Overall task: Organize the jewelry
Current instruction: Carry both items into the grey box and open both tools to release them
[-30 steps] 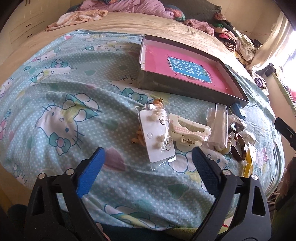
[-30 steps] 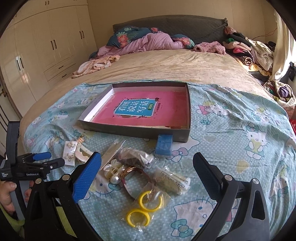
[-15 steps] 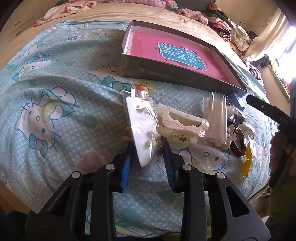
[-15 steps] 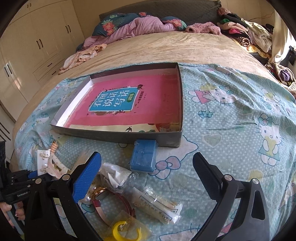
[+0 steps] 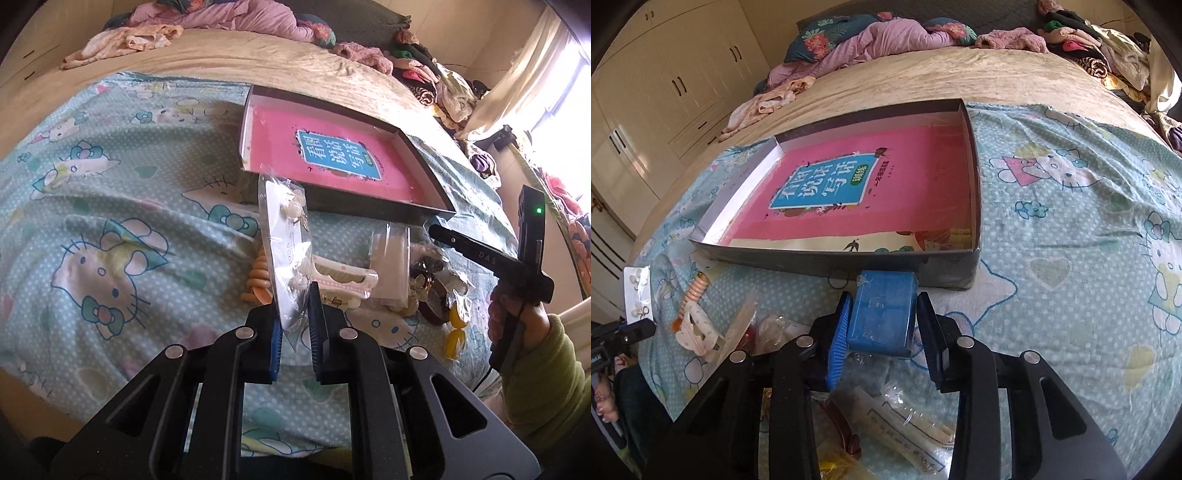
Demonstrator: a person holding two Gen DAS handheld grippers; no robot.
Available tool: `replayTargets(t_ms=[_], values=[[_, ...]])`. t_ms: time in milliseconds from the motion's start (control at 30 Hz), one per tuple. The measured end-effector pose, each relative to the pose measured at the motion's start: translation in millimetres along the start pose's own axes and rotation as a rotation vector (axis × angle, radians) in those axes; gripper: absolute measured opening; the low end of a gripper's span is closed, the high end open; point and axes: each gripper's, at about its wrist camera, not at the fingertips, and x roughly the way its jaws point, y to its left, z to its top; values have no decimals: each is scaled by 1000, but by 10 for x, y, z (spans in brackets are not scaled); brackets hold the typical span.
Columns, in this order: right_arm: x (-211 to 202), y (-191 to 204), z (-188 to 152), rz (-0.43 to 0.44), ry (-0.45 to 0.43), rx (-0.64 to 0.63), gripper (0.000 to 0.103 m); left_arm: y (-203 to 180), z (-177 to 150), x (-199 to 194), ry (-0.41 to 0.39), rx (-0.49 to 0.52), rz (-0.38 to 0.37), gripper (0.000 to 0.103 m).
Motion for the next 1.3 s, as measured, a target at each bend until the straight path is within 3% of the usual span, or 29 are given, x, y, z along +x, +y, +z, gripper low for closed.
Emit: replayTargets(t_ms=[300,667,967,1300], values=[[-390,-35,261,13,-110,-1,32,-36,524,47,-44,54,32,6],[-144,-59,693,-13,-122,-33,32,-60,1062,519,-44,58,68,6],[252,-57,833,-42,-55,-37,32,-47,1172,985,11,38,76,6],[463,-88,771,-69,1,-31,32,-50,1096,1175,54,58,83,6]])
